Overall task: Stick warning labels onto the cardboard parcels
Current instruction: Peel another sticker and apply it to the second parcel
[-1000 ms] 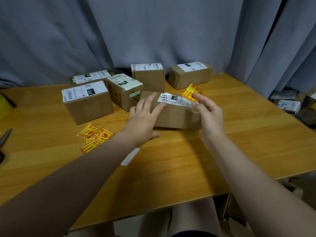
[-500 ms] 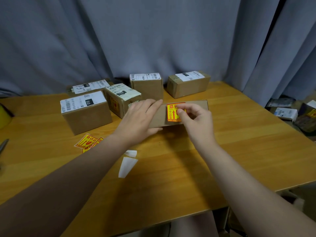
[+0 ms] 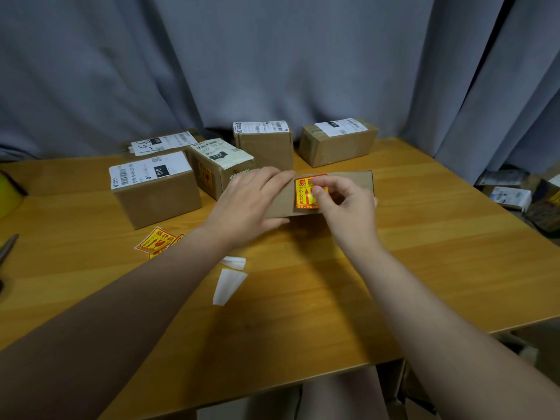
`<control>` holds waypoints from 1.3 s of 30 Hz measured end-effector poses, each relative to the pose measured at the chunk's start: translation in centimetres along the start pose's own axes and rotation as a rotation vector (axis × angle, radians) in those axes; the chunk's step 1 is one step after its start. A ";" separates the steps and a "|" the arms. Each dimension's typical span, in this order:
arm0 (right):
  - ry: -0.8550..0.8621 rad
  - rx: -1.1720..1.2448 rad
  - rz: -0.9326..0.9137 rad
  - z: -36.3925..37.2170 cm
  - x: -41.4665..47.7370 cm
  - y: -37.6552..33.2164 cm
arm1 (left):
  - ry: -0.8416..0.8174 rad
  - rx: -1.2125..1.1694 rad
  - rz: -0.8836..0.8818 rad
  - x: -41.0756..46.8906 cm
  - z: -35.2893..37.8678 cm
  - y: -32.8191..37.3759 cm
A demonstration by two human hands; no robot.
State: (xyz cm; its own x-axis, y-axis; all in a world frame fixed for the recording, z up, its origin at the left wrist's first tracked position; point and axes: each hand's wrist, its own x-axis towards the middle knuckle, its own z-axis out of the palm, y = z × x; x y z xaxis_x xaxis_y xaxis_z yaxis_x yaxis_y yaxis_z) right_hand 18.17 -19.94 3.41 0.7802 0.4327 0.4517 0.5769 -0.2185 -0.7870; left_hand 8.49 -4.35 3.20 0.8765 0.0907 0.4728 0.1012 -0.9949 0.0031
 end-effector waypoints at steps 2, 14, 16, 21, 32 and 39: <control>-0.009 -0.027 -0.002 0.1 0.1 -0.1 | -0.002 0.005 0.004 0.0 0.0 0.0; 0.025 -0.156 0.009 0.9 0.5 0.4 | -0.004 0.076 0.071 0.0 0.3 -0.4; 0.037 -0.168 0.003 1.0 0.4 0.4 | 0.009 0.075 0.081 0.0 0.4 -0.5; 0.074 -0.237 -0.017 1.1 0.2 0.3 | 0.037 0.065 0.090 0.1 0.6 -0.6; 0.053 -0.568 -0.265 1.1 -0.3 0.7 | 0.031 0.024 0.065 0.6 0.5 -0.7; 0.115 -0.803 -0.402 1.2 -0.1 2.3 | 0.018 0.011 0.064 0.8 0.5 -1.0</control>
State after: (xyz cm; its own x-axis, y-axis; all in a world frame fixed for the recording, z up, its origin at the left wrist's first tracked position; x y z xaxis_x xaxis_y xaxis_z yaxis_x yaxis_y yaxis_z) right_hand 19.14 -19.42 1.10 0.4781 0.5276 0.7022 0.7725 -0.6330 -0.0504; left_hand 9.32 -3.29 3.15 0.8725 0.0258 0.4879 0.0505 -0.9980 -0.0375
